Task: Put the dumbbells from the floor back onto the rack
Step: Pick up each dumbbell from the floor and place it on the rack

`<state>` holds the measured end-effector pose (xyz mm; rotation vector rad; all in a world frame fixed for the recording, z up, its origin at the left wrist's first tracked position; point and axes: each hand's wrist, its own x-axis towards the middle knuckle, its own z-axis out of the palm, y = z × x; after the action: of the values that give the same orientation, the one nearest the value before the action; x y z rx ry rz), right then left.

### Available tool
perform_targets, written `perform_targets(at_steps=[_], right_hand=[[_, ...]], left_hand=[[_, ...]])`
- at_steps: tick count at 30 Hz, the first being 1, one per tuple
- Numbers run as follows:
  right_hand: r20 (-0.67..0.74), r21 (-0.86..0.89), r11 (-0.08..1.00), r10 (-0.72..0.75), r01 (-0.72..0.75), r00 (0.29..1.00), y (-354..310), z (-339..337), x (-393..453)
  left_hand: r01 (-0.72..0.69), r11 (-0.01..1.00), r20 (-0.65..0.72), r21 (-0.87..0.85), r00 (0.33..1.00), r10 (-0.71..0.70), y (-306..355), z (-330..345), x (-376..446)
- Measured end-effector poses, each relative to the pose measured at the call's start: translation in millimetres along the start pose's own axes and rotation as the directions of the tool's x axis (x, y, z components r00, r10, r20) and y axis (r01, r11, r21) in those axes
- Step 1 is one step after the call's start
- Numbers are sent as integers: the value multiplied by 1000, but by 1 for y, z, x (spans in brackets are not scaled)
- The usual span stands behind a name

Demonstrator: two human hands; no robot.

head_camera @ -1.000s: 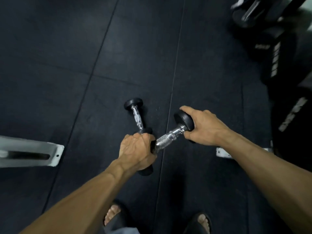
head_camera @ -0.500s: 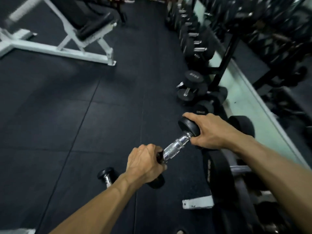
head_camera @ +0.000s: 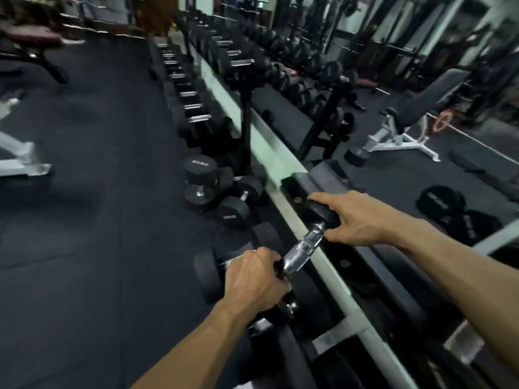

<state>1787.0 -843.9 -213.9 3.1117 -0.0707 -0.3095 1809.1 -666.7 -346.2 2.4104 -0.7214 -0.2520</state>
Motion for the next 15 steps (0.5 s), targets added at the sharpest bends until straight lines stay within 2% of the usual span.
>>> perform_targets(at_steps=[8, 12, 15], right_hand=[[49, 71, 968, 237, -240, 970, 165, -14, -28], [79, 84, 950, 295, -302, 952, 216, 11, -24], [125, 197, 913, 337, -356, 933, 237, 36, -14]], left_hand=[[-122, 992, 210, -28, 970, 125, 132, 61, 96], [-119, 993, 261, -12, 958, 118, 155, 95, 126], [-90, 995, 257, 32, 963, 79, 161, 112, 141]])
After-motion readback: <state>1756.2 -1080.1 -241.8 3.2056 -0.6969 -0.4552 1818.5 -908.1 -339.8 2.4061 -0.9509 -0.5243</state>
